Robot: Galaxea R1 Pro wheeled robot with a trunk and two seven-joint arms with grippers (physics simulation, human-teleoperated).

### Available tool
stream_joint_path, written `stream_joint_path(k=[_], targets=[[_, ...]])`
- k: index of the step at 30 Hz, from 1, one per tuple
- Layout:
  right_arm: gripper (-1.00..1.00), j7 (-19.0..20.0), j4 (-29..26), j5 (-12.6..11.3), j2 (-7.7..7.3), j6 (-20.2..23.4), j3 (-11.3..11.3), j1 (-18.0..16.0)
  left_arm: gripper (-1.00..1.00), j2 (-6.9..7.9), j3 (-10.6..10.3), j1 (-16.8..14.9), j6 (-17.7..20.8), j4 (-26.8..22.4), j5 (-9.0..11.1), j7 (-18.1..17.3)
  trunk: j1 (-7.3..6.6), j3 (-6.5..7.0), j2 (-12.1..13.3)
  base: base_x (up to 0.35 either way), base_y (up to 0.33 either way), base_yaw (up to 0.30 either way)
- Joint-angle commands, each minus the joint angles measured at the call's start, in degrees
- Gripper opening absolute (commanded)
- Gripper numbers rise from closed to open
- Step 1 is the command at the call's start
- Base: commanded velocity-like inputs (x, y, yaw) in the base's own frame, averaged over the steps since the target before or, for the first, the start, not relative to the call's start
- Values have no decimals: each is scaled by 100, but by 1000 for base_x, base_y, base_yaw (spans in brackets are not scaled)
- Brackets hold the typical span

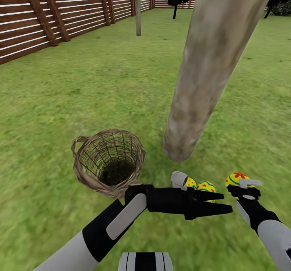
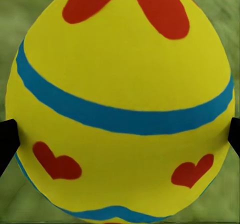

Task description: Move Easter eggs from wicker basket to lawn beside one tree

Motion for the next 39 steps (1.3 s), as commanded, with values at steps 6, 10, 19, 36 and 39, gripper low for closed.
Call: stream_joint_path(k=[6, 10, 19, 36, 39], targets=[[-100, -2, 19, 9, 13, 4, -15, -5, 100, 3, -10, -4, -203, -4, 37, 10, 9, -92, -7, 0, -1, 0], [-100, 40, 3, 12, 13, -46, -9, -5, 100, 8, -6, -4, -204, -8, 42, 44, 20, -181, -12, 0, 0, 0], [-100, 51, 1, 13, 13, -56, -6, -5, 100, 46, -3, -4, -199, -12, 46, 47, 43, -380, -24, 0, 0, 0], [-100, 16, -50, 22, 22, -51, -6, -5, 100, 39, -3, -4, -198, -7, 46, 47, 87, -757, -47, 0, 0, 0], [-100, 16, -51, 22, 22, -50, -6, -5, 100, 38, -3, -4, -198, -6, 46, 47, 94, -823, -51, 0, 0, 0]])
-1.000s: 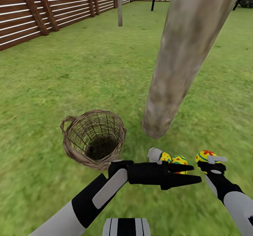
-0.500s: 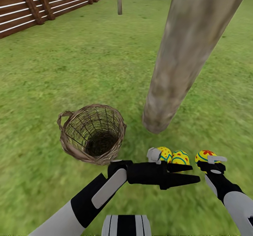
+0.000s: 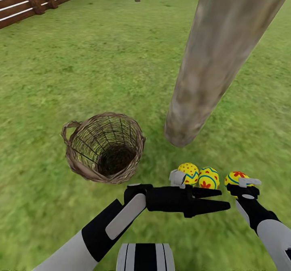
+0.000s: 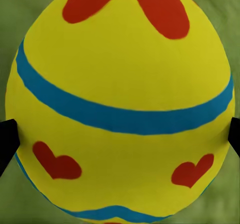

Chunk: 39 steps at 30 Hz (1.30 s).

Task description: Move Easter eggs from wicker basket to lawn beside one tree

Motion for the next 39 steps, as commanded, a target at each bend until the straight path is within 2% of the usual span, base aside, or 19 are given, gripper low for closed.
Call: stream_joint_path(k=[1, 7, 10, 12, 27, 28, 33, 35, 39], targets=[[-100, -1, -2, 5, 2, -1, -17, -2, 100, 0, -4, -4, 44, 2, 50, 3, 1, -26, -3, 0, 0, 0], [-100, 31, -35, 1, 1, 16, -17, -21, 100, -13, -4, -4, 44, 7, 50, 3, 17, -159, -11, 0, 0, 0], [-100, 4, 44, -19, 2, 91, -17, -408, 100, -18, -4, -4, 44, 3, 49, 3, 25, -225, -15, 0, 0, 0], [-100, -6, 62, -26, 5, 130, -17, -490, 100, -18, -4, -4, 44, 2, 49, 3, 30, -270, -18, 0, 0, 0], [-100, -1, 138, -9, 2, 118, -17, -520, 100, -17, -4, -4, 44, 11, 50, 3, 68, -602, -38, 0, 0, 0], [-100, 12, 64, 44, 33, 116, 1, -511, 100, 17, -4, 5, 39, 29, 82, -6, 66, -601, -37, 0, 0, 0], [-100, -201, 68, 240, 173, 123, 11, -529, 100, 9, 5, 166, 35, 21, 153, 3, 66, -601, -37, 0, 0, 0], [-100, -237, 68, 312, 228, 123, 16, -529, 100, -4, 9, 171, 35, 20, 154, 3, 61, -556, -34, 0, 0, 0], [-100, -168, 68, 381, 225, 123, 13, -529, 100, 7, 14, 172, 35, 20, 155, 3, 61, -556, -34, 0, 0, 0]])
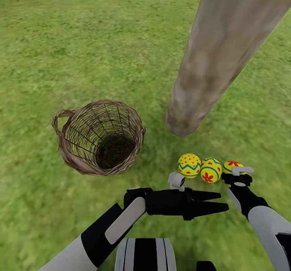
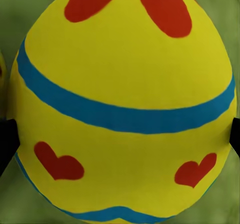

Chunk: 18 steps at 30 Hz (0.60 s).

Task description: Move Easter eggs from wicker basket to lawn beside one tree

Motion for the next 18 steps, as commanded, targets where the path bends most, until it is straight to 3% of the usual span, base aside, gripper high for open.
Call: stream_joint_path(k=[1, 2, 3, 7, 8, 18], targets=[[-100, 34, 3, 12, 5, 9, -15, 2, 100, -4, -5, -4, 42, 3, 49, 2, 0, -3, -1, 0, 0, 0], [-100, 46, 3, 37, 4, 9, -16, 2, 100, -7, -5, -4, 42, 3, 49, 2, 0, -3, -1, 0, 0, 0], [-100, 241, 3, -287, 3, 9, -14, 2, 100, -6, -5, -4, 42, 3, 49, 2, 0, -3, -1, 0, 0, 0], [-100, 245, 3, -287, 3, 9, -16, 2, 100, -5, -5, -4, 42, 3, 49, 2, 0, -3, -1, 0, 0, 0], [100, 247, 3, -287, 3, 9, -16, 2, 100, -3, -5, -4, 42, 3, 49, 2, 0, -3, -1, 0, 0, 0], [100, 258, 3, -296, -6, 9, -16, 2, 100, -6, -5, 0, 42, -11, 54, 2, 0, -3, -1, 0, 0, 0]])
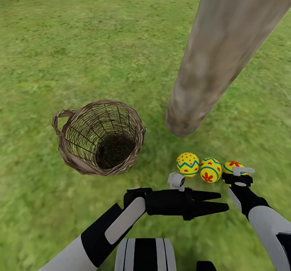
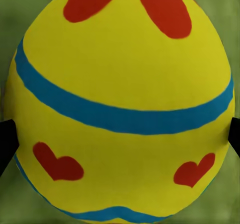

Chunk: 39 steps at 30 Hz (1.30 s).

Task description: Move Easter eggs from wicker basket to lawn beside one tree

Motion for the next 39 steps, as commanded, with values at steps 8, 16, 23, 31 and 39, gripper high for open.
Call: stream_joint_path(k=[8, 16, 23, 31, 39], targets=[[100, 288, 8, -77, 5, 12, -5, 5, 100, 6, -5, -4, 42, -1, 45, 1, -20, 174, 10, 0, 0, 0], [100, 288, 8, -77, 5, 17, -5, 5, 100, 6, -5, -5, 45, 0, 45, 2, -41, 351, 21, 0, 0, 0], [100, 288, 8, -77, 4, 17, -5, 5, 100, 6, -5, -5, 43, 0, 45, 2, -59, 506, 30, 0, 0, 0], [100, 288, 6, -82, -4, 23, -10, 5, 100, -3, 73, -5, 153, -8, 49, 155, -79, 683, 41, -13, 0, 0], [100, 481, -10, -86, -4, 21, -8, 5, 100, 22, 261, -7, 173, -10, 46, 195, -100, 861, 52, -314, 0, 0]])
